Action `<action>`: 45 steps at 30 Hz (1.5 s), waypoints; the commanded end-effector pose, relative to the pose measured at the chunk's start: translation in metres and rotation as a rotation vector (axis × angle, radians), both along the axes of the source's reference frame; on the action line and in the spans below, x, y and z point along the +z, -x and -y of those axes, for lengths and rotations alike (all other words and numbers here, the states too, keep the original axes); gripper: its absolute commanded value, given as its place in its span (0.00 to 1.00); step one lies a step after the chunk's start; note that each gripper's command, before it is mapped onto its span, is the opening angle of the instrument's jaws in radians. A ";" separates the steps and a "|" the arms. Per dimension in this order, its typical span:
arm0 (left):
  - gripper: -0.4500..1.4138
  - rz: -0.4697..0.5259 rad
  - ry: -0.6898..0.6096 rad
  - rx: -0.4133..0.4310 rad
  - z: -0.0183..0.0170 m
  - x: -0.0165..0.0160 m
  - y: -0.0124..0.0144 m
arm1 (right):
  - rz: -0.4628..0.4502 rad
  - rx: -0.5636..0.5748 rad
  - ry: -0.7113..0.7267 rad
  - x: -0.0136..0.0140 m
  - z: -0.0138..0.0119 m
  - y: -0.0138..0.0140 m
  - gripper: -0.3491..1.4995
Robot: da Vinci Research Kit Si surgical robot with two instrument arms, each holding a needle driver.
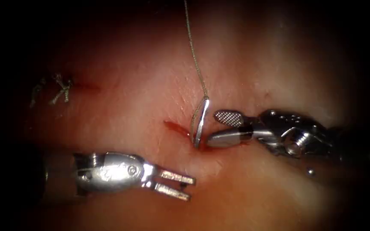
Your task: Wound Closure
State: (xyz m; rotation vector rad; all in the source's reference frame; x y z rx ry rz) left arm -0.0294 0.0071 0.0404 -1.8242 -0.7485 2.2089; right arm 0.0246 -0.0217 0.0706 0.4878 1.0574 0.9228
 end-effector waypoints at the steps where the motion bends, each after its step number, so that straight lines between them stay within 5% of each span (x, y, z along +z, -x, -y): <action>1: 0.00 -0.003 -0.047 -0.015 0.0002 0.0004 0.0004 | -0.003 -0.001 -0.001 0.0005 0.0000 -0.0007 0.83; 4: 0.00 0.040 -0.260 0.002 0.0011 -0.0007 0.0002 | -0.003 -0.001 -0.001 0.0005 0.0000 -0.0007 0.83; 9: 0.00 0.082 -0.425 0.054 0.0019 -0.0028 0.0006 | -0.003 -0.002 -0.001 0.0005 0.0000 -0.0007 0.82; 15: 0.00 0.169 -0.622 0.132 0.0014 -0.0093 -0.0002 | -0.009 -0.010 -0.001 0.0006 0.0003 -0.0007 0.82; 29: 0.00 0.259 -0.720 0.199 -0.0051 -0.0220 -0.0053 | -0.013 -0.075 -0.004 0.0006 0.0014 -0.0006 0.81; 37: 0.00 0.304 -0.639 0.182 -0.0073 -0.0252 -0.0069 | 0.003 -0.125 0.052 -0.0007 0.0010 -0.0002 0.79; 41: 0.00 0.309 -0.533 0.144 -0.0084 -0.0251 -0.0068 | 0.000 -0.170 0.135 -0.0039 0.0009 -0.0004 0.55; 43: 0.00 0.287 -0.452 0.114 -0.0095 -0.0244 -0.0065 | 0.013 -0.207 0.204 -0.0064 0.0015 -0.0014 0.26; 45: 0.00 0.282 -0.447 0.101 -0.0098 -0.0241 -0.0064 | 0.018 -0.222 0.211 -0.0069 0.0020 -0.0018 0.20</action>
